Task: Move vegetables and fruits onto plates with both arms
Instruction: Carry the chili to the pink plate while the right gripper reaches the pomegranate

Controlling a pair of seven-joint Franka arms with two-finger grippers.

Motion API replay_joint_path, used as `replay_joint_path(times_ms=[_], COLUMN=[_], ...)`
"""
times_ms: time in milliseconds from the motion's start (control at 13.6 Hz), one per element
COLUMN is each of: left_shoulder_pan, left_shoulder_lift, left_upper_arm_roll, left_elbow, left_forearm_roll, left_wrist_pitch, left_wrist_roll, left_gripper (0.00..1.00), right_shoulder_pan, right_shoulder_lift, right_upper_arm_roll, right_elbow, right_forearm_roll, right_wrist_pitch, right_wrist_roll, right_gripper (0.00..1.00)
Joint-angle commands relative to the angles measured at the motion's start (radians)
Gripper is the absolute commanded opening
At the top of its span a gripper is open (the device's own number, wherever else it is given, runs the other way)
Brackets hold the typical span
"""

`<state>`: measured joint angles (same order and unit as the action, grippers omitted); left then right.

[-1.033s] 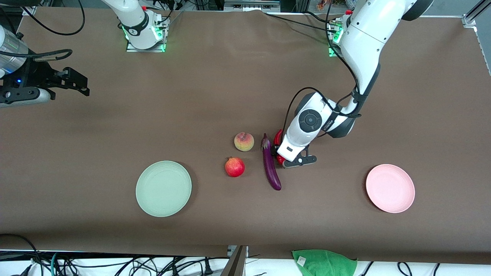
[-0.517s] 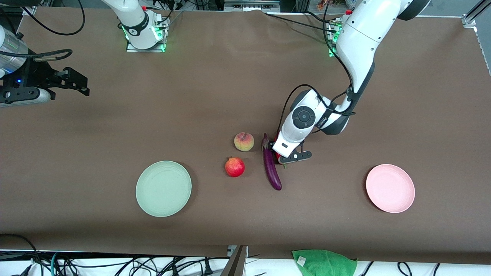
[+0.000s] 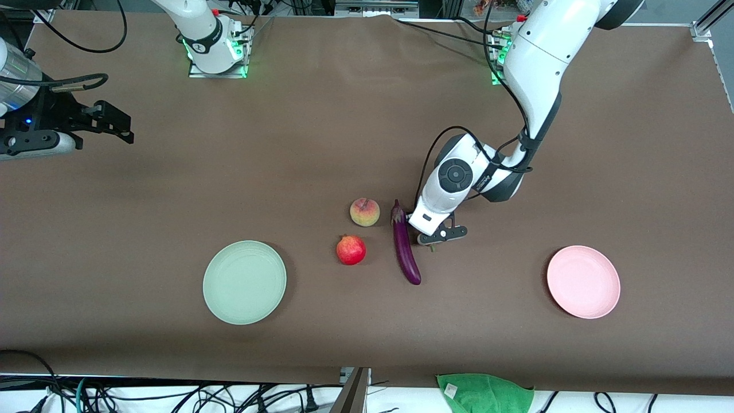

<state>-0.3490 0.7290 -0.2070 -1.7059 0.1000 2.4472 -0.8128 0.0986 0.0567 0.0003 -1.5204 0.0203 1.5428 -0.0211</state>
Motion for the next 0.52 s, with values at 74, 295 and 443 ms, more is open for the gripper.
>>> replay_joint_path(times_ms=[74,295,443], left_shoulder_pan=[0.085,0.175,0.246], left_shoulder_lift=[-0.091,-0.117,-0.115], left_upper_arm_roll=[-0.002,0.001,0.011], left_elbow=[0.005,0.075,0.095], left_forearm_roll=[0.017,0.015,0.027], left_wrist_pitch=[-0.106,-0.210,-0.212], left_wrist_roll=[0.172,0.373,0.551], left_gripper=[0.00,0.00,0.00], right_shoulder_pan=[-0.002,-0.002,-0.002], right_shoulder_lift=[-0.021,-0.018,-0.011], right_upper_arm_roll=[0.004,0.003,0.004], right_elbow=[-0.009,-0.009,-0.009], right_forearm_roll=[-0.002,-0.010,-0.011], right_wrist_pitch=[-0.003,0.002,0.013], right_wrist_roll=[0.004,0.003,0.004], right_gripper=[1.00,1.00,1.00])
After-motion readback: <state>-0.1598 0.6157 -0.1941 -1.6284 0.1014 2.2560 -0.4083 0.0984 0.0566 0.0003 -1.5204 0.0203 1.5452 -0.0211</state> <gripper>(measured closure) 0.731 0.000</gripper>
